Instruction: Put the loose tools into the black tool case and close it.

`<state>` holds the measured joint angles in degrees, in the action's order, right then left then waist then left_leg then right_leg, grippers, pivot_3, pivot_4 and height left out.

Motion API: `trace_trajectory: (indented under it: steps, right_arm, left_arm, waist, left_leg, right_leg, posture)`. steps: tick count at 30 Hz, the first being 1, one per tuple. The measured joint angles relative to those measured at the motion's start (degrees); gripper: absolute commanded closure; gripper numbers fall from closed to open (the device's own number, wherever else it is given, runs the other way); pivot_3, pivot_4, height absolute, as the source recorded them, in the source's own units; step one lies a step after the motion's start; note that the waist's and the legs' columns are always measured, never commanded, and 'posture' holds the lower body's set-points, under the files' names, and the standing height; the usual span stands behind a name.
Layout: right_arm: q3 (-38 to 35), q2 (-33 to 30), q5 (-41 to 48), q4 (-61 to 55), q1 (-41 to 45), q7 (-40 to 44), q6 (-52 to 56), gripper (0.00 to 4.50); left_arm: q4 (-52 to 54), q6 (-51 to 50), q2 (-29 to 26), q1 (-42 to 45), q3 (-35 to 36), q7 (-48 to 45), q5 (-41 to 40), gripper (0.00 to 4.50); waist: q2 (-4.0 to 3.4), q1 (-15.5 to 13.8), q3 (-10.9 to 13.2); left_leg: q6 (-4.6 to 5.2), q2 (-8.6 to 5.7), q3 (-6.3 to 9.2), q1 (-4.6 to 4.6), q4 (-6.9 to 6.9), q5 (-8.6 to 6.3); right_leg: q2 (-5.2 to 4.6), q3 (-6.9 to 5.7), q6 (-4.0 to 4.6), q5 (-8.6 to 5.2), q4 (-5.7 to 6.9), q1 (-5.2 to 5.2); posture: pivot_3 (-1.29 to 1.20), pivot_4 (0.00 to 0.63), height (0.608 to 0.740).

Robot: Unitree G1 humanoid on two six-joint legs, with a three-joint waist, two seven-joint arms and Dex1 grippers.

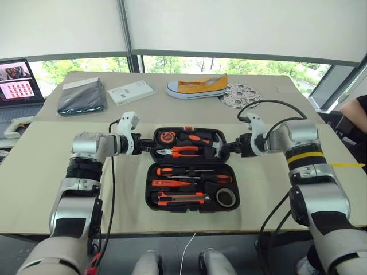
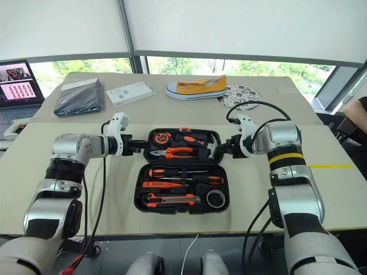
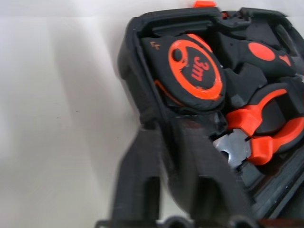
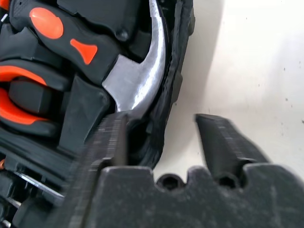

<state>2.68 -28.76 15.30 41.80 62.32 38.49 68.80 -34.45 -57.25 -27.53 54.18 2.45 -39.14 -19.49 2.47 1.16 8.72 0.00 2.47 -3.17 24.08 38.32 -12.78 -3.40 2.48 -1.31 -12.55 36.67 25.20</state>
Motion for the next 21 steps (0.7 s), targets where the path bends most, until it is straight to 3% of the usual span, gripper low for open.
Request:
trace_trajectory:
  steps: [4, 10, 13, 17, 21]
  right_arm:
    - [0.1, -0.1, 0.2, 0.2, 0.0, 1.8, 0.0, 4.46]
    - [0.9, 0.0, -0.1, 0.2, -0.2, 2.4, -1.2, 4.46]
    - [-0.6, 0.0, -0.1, -3.0, -2.5, 2.2, -3.4, 4.46]
    - [-3.6, 0.2, 0.4, -14.8, -10.0, 1.1, -11.9, 4.46]
    - [-4.6, -2.5, -0.6, -31.7, -23.2, 3.1, -26.9, 4.46]
  left_arm:
    - [-0.5, 0.8, 0.1, 0.0, 0.1, 0.2, 0.1, 4.50]
    - [-1.3, 2.1, 0.8, -0.7, 1.9, 0.1, -0.6, 4.50]
    - [1.3, 10.8, 2.5, -5.8, 5.6, -1.7, -1.8, 4.50]
    - [6.3, 20.0, 4.3, -9.5, 8.4, -2.6, -2.9, 4.50]
    - [15.4, 36.7, 3.4, -17.9, 8.3, -11.5, -2.7, 4.50]
  waist:
    - [-0.01, 0.1, 0.0]
    - [-0.01, 0.1, 0.0]
    - [-0.01, 0.1, 0.0]
    - [-0.01, -0.2, 0.0]
    - [-0.03, -0.3, 0.0]
  left_leg:
    - [-0.05, 0.00, 0.04, -0.04, 0.01, 0.06]
    - [-0.05, -0.01, 0.04, -0.08, 0.07, 0.06]
    - [-0.09, 0.03, 0.03, -0.09, 0.11, 0.09]
    - [-0.09, 0.04, 0.10, 0.38, 0.39, 0.08]
    - [-0.04, 0.03, 0.07, 0.67, 0.31, 0.00]
  right_leg:
    - [0.02, 0.02, 0.01, 0.01, 0.09, -0.01]
    - [0.01, 0.02, 0.01, 0.01, 0.10, -0.07]
    - [0.01, 0.03, 0.06, 0.05, 0.12, -0.07]
    - [0.02, 0.00, -0.02, 0.13, 0.14, 0.23]
    - [-0.02, 0.00, -0.14, 0.20, 0.04, 0.32]
  posture:
    - [0.00, 0.150, 0.740]
    - [0.00, 0.150, 0.740]
    - [0.00, 0.150, 0.740]
    - [0.00, 0.150, 0.740]
    - [0.00, 0.150, 0.740]
